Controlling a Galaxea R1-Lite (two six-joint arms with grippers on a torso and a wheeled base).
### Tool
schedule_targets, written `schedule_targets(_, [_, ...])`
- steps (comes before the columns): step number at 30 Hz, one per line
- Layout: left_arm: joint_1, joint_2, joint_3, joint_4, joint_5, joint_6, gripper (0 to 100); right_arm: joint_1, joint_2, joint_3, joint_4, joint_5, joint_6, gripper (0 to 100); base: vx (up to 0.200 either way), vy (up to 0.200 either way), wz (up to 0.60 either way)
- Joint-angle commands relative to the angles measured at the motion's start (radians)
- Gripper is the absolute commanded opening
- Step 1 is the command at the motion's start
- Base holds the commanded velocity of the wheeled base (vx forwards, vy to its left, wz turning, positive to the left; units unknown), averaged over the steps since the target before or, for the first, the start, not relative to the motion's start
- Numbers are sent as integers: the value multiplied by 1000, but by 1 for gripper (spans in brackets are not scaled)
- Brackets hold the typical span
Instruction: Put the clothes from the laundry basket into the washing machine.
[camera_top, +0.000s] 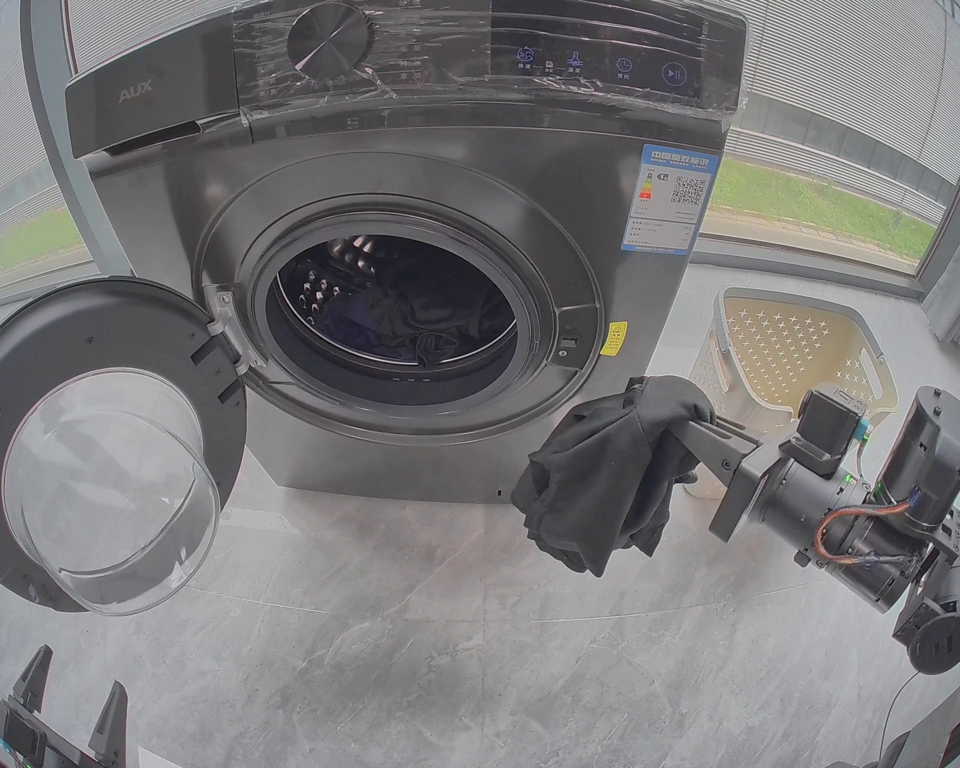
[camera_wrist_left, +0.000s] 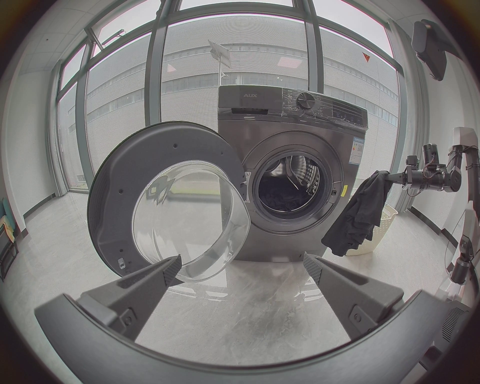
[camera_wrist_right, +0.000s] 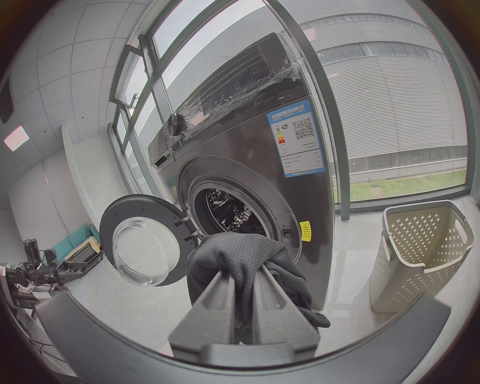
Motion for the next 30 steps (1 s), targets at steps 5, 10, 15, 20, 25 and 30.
schedule_targets(5, [0,-1,16,1,1,0,100,1,0,0,0,0,0,0,0,40,0])
schedule_targets(10, [0,-1,18,-1,1,0,100,1,0,0,0,0,0,0,0,200,0])
schedule_targets(15, [0,-1,16,-1,1,0,100,1,0,1,0,0,0,0,0,200,0])
schedule_targets(20, [0,-1,18,1,1,0,100,1,0,1,0,0,0,0,0,40,0])
schedule_targets(25, [0,-1,18,1,1,0,100,1,0,1,0,0,0,0,0,0,0])
schedule_targets(30, [0,-1,16,1,1,0,100,1,0,1,0,0,0,0,0,0,0])
